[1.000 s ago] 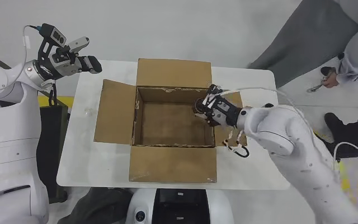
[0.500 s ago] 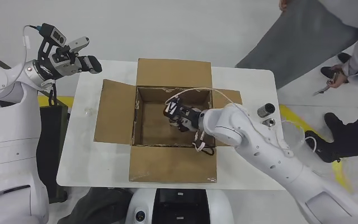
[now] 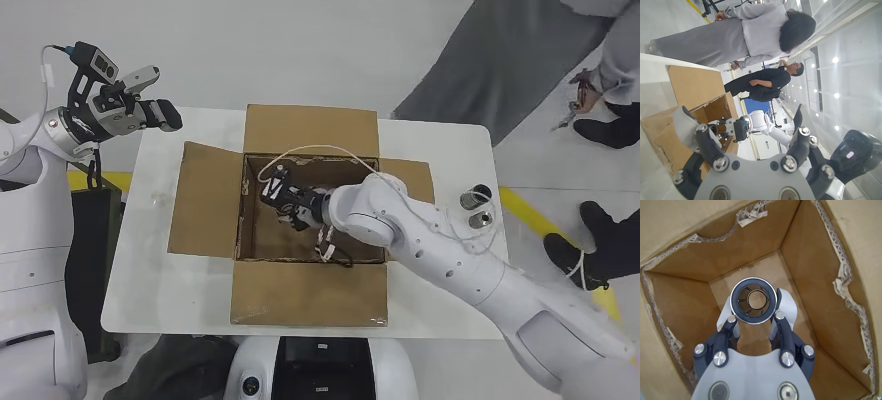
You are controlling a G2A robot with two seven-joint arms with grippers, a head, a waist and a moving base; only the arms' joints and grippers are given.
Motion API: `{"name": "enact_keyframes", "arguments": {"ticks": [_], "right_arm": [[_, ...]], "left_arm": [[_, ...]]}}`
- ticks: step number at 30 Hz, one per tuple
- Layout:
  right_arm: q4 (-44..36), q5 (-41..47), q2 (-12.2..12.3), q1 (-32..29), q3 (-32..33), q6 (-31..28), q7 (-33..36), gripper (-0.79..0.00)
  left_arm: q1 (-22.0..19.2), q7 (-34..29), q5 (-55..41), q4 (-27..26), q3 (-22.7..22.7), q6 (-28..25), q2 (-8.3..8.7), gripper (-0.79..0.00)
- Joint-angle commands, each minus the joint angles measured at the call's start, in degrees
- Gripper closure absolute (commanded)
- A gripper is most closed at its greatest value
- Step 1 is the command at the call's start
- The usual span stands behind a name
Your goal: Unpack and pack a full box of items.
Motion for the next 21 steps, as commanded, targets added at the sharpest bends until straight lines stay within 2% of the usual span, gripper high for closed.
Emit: {"name": "enact_keyframes", "arguments": {"ticks": [1,16,21], "right_arm": [[1.08,0.38,-0.62,0.4,-0.14,-0.03,-0.49,0.0],[1.14,0.2,-0.61,0.08,-0.06,0.03,-1.01,0.0],[4.36,0.7,-1.22,0.13,0.72,-2.64,-2.87,0.0]], "left_arm": [[0.0,0.0,0.0,0.0,0.0,0.0,0.0,-0.785],[0.0,0.0,0.0,0.0,0.0,0.0,0.0,-0.785],[0.0,0.0,0.0,0.0,0.0,0.0,0.0,-0.785]]}}
